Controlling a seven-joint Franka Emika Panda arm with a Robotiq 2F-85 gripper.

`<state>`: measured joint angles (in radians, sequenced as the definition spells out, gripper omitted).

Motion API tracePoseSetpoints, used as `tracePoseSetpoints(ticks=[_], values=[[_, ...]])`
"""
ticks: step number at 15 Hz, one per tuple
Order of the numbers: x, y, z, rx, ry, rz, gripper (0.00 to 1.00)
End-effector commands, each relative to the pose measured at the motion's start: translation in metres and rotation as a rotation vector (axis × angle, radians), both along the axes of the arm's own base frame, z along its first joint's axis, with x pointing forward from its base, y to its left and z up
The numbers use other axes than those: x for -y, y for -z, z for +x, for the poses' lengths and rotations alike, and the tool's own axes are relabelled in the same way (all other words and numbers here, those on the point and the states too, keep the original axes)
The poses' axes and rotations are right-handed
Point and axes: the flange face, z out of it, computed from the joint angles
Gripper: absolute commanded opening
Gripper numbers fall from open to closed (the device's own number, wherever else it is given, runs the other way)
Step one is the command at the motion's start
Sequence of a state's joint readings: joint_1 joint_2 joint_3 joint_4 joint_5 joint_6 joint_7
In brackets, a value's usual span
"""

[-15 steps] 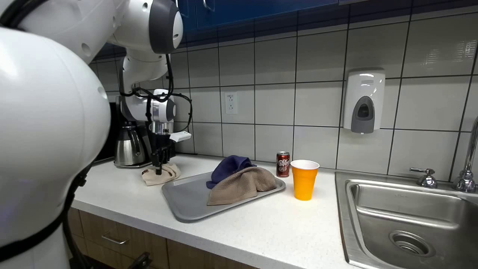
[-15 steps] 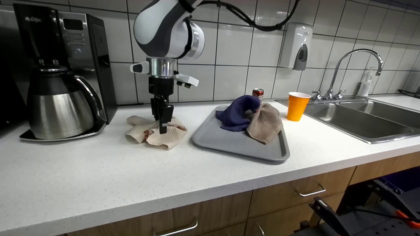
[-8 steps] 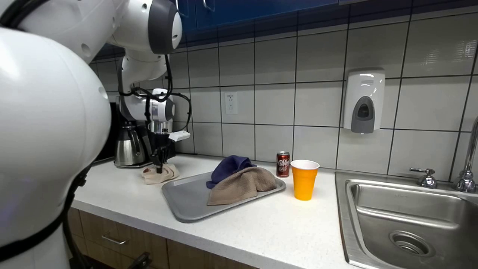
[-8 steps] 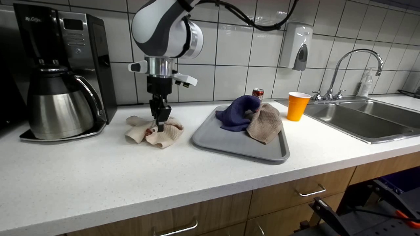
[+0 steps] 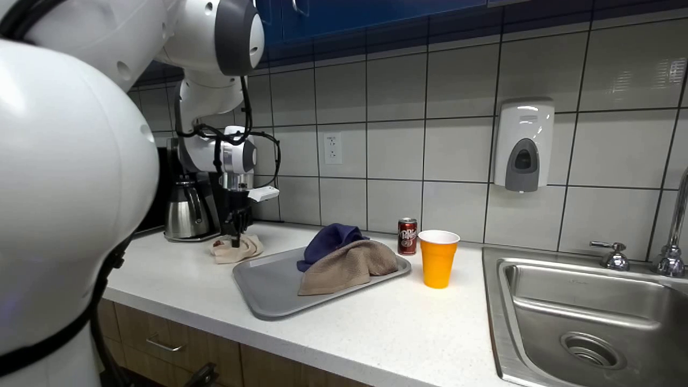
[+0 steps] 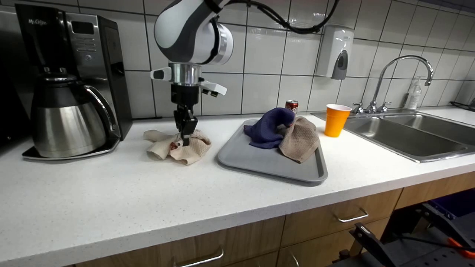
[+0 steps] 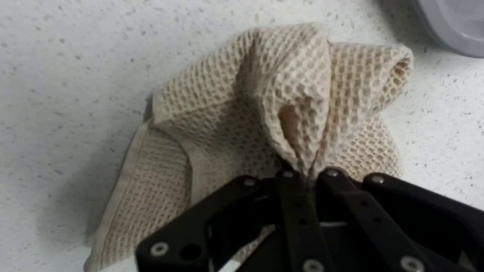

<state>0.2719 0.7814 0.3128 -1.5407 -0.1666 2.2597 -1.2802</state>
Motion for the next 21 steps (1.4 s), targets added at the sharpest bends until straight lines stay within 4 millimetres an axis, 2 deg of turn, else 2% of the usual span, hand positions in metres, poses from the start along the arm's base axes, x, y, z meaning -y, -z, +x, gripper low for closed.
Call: tracePoseSetpoints(ticks=[1, 4, 8, 13, 21], values=[[0.016, -0.023, 0.001, 0.028, 0.046, -0.008, 0.02], [0.018, -0.036, -0.001, 0.052, 0.073, -0.017, 0.02], [0.013, -0.053, -0.013, 0.076, 0.096, -0.017, 0.02], [0.01, -0.068, -0.037, 0.104, 0.151, -0.021, 0.02], [0.023, -0.082, -0.078, 0.135, 0.284, -0.043, 0.02]])
